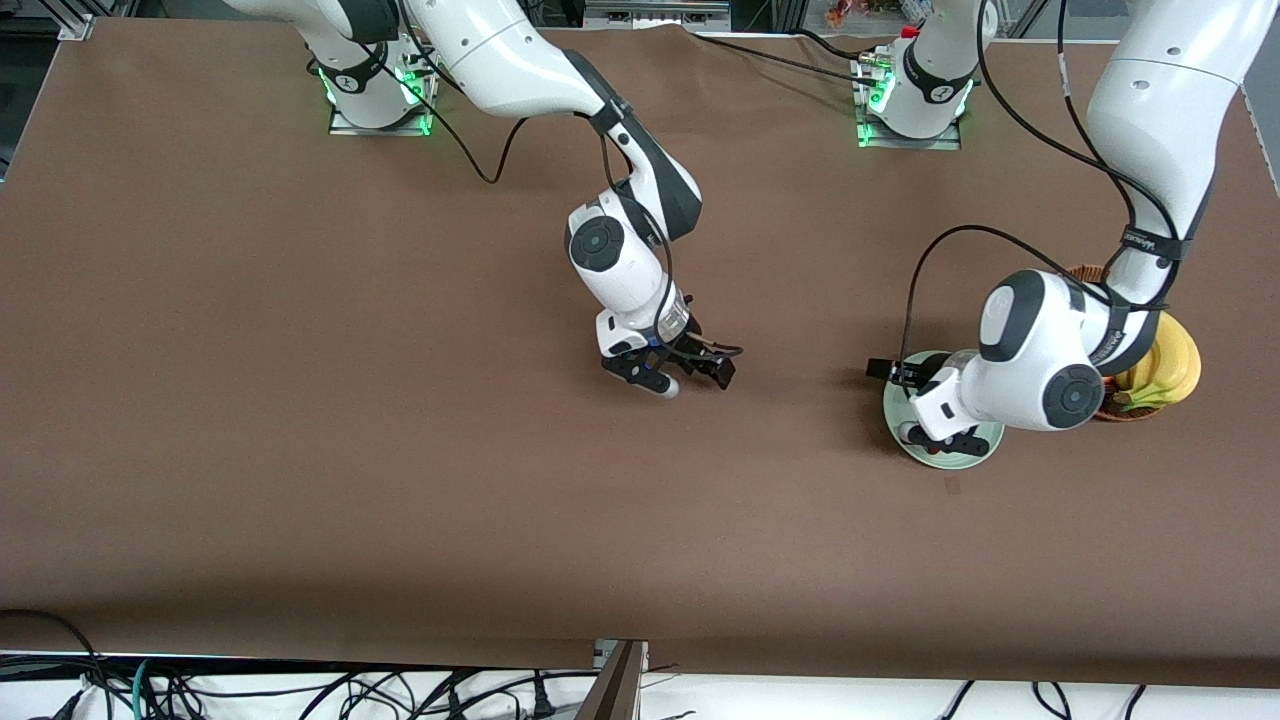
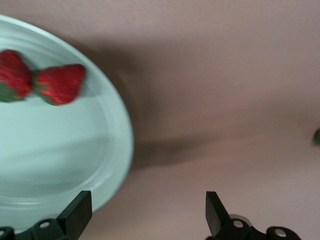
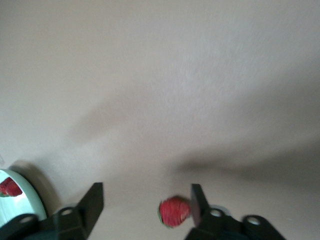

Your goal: Collect all strawberries into plate

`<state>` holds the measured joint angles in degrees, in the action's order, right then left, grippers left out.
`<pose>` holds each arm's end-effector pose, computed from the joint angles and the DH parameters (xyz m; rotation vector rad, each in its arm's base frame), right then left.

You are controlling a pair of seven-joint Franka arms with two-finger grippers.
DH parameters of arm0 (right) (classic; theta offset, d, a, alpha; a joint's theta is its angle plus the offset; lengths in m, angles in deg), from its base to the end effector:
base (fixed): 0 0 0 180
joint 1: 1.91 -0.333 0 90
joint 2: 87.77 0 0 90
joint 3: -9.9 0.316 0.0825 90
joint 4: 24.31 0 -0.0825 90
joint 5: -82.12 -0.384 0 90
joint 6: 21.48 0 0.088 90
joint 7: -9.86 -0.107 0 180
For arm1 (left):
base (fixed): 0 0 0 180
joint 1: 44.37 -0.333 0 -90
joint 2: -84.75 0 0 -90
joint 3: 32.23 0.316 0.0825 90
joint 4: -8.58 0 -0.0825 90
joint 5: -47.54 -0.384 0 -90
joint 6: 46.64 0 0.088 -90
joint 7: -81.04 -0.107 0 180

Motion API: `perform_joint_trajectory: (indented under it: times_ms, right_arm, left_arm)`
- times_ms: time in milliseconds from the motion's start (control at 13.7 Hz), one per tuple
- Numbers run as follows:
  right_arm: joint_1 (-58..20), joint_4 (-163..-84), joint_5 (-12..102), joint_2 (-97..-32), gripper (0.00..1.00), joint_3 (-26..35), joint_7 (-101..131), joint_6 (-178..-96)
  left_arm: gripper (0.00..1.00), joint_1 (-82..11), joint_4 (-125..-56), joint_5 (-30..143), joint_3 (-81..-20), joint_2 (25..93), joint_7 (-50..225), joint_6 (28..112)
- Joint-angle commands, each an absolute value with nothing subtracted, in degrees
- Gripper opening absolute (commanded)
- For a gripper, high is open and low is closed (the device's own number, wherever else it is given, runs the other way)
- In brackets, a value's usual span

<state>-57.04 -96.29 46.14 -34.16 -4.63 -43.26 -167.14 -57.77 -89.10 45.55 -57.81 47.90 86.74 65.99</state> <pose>0.5593 0.5489 0.2411 -2.5878 0.7053 -0.0902 0.6260 -0.1092 0.2277 2.9027 -0.1386 -0.5202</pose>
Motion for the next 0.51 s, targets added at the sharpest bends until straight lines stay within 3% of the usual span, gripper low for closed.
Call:
perform_joint_trajectory:
  times_ms: [0,438]
  right_arm:
    - [-56.31,-96.64,48.18,-38.89,0.99,-9.51,-41.56,-156.0]
    - [-55.96,-98.93,50.48,-48.91,1.0,-23.92,-26.09,-134.99]
  left_arm:
    - [1.0,-53.87,-88.89,45.78,-57.37,48.89,96.39,65.77]
    - [1.0,-40.79,-88.89,45.61,-57.19,46.26,133.79,78.32]
